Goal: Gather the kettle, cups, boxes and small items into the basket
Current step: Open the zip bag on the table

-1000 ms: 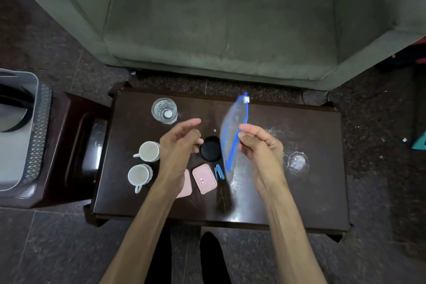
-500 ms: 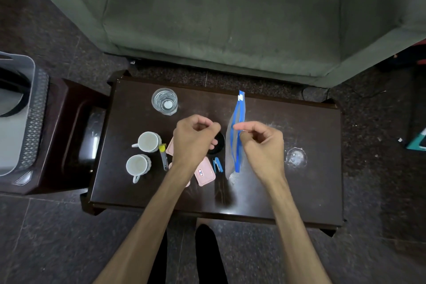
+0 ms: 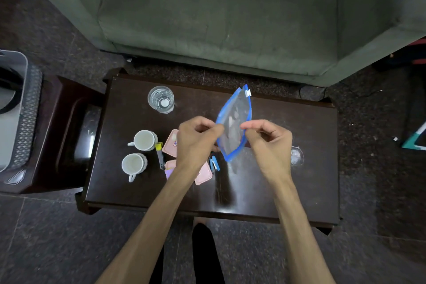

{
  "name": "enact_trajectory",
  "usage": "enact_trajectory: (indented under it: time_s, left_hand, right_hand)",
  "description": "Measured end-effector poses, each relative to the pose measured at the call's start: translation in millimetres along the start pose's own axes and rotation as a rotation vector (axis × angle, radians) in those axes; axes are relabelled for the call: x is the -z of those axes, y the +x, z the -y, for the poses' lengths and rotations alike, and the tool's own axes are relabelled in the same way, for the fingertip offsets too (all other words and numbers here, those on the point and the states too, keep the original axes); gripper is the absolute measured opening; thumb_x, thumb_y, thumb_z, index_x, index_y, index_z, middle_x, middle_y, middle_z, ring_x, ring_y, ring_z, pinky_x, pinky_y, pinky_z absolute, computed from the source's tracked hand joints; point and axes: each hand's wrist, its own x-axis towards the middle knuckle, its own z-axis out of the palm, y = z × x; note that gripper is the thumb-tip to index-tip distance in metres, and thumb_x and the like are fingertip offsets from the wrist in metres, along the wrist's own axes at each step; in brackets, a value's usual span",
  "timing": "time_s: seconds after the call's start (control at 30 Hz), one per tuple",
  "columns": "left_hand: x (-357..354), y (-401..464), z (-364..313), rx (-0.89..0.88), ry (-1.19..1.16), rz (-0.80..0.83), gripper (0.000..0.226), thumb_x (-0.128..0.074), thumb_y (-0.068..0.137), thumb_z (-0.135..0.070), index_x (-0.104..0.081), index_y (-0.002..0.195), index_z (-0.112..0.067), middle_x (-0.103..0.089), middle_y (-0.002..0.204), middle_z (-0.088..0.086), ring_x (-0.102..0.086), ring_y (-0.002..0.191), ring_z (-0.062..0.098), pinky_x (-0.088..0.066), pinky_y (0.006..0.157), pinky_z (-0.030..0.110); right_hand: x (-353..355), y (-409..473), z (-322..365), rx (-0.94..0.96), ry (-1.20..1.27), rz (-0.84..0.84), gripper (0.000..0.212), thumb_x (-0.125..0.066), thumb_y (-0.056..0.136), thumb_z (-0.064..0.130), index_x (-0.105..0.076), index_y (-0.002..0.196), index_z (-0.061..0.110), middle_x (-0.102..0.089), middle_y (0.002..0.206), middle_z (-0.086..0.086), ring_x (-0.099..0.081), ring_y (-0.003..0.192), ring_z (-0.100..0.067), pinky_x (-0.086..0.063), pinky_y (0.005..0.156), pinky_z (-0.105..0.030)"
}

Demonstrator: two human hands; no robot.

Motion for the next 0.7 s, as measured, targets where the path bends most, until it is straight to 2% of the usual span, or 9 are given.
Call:
enact_trajectory:
  time_s: [0.1,0.17,0.23,0.3,0.37,0.43,0.57,0.63,0.7]
  left_hand:
    - [3.1,-1.9,2.1,-0.188,0.084,-0.246,0.008,-0.072,0.078,-0.015,-0.066,0.073,-0.017,-0.069,0.061,-0.001,-0.066,0.055,0.026,-0.055,0.06,0.034]
    - [2.1,-6.8,3.8,-0.273,0.145,-0.234,0.011,-0.072,0.077,-0.017,-0.064,0.072,-0.022,-0.066,0.056,-0.006,-0.06,0.048,0.012,-0.049,0.053,0.024]
    - [-0.2,-11.9,5.8,-0.329,0.227,-0.184,0.013,-0.072,0.078,-0.017,-0.064,0.073,-0.025,-0.066,0.054,-0.008,-0.056,0.044,0.003,-0.041,0.049,0.012]
    - [-1.2,-14.2,10.1,-0.361,0.285,-0.143,0.014,-0.073,0.08,-0.015,-0.065,0.075,-0.025,-0.066,0.054,-0.007,-0.056,0.043,0.003,-0.039,0.049,0.009]
    - [-0.7,-14.9,14.5,-0.386,0.292,-0.119,0.014,-0.073,0.081,-0.012,-0.065,0.077,-0.022,-0.065,0.052,-0.003,-0.055,0.043,0.004,-0.04,0.049,0.011]
    - [-0.5,-17.7,17.0,-0.415,0.266,-0.119,0.014,-0.073,0.08,-0.01,-0.064,0.078,-0.021,-0.063,0.053,-0.002,-0.054,0.044,0.006,-0.041,0.048,0.013]
    - [1.9,-19.4,21.1,-0.452,0.228,-0.145,0.012,-0.072,0.08,-0.011,-0.064,0.079,-0.02,-0.063,0.059,0.0,-0.061,0.054,0.017,-0.05,0.052,0.023]
    - [4.5,-17.9,24.1,-0.455,0.21,-0.113,0.011,-0.071,0.079,-0.012,-0.064,0.079,-0.021,-0.064,0.062,-0.001,-0.062,0.055,0.018,-0.052,0.053,0.028]
    - [7.4,-17.8,24.8,-0.462,0.197,-0.069,0.008,-0.069,0.079,-0.018,-0.063,0.079,-0.024,-0.064,0.067,-0.002,-0.061,0.057,0.016,-0.052,0.052,0.028]
  right_hand:
    - [-2.5,-3.0,2.9,0.114,-0.546,-0.156,0.017,-0.07,0.081,0.012,-0.081,0.081,0.025,-0.074,0.085,0.002,-0.07,0.074,-0.019,-0.056,0.074,-0.032]
    - [-6.1,-5.1,8.2,0.028,-0.791,-0.128,0.018,-0.071,0.082,0.019,-0.082,0.095,0.023,-0.076,0.096,-0.004,-0.073,0.087,-0.029,-0.054,0.078,-0.033]
    - [-8.7,-1.7,15.2,-0.083,-0.877,-0.023,0.021,-0.071,0.081,0.028,-0.082,0.097,0.021,-0.078,0.091,-0.005,-0.072,0.087,-0.031,-0.053,0.073,-0.033]
    - [-11.9,7.1,22.5,-0.169,-0.784,0.167,0.016,-0.069,0.08,0.03,-0.077,0.078,0.016,-0.069,0.061,0.002,-0.065,0.062,-0.018,-0.047,0.055,-0.026]
    - [-19.4,19.0,28.2,-0.286,-0.529,0.326,0.016,-0.066,0.084,0.017,-0.072,0.07,0.014,-0.058,0.045,0.005,-0.055,0.042,-0.008,-0.046,0.044,-0.022]
    - [-30.0,31.2,27.9,-0.344,-0.386,0.352,0.011,-0.062,0.083,0.006,-0.067,0.077,0.014,-0.061,0.049,0.007,-0.059,0.049,-0.01,-0.052,0.049,-0.026]
    - [-53.6,43.7,18.9,-0.301,-0.45,0.331,0.031,-0.046,0.078,0.0,-0.04,0.057,0.022,-0.041,0.039,0.014,-0.041,0.044,-0.005,-0.03,0.046,-0.023]
    - [-65.3,46.1,9.3,-0.323,-0.419,0.297,0.037,-0.043,0.085,-0.004,-0.037,0.059,0.02,-0.045,0.05,0.007,-0.041,0.053,-0.012,-0.032,0.051,-0.025]
    - [-74.7,45.3,1.0,-0.327,-0.366,0.16,0.039,-0.043,0.096,-0.003,-0.038,0.064,0.019,-0.047,0.067,0.0,-0.044,0.066,-0.019,-0.04,0.063,-0.031]
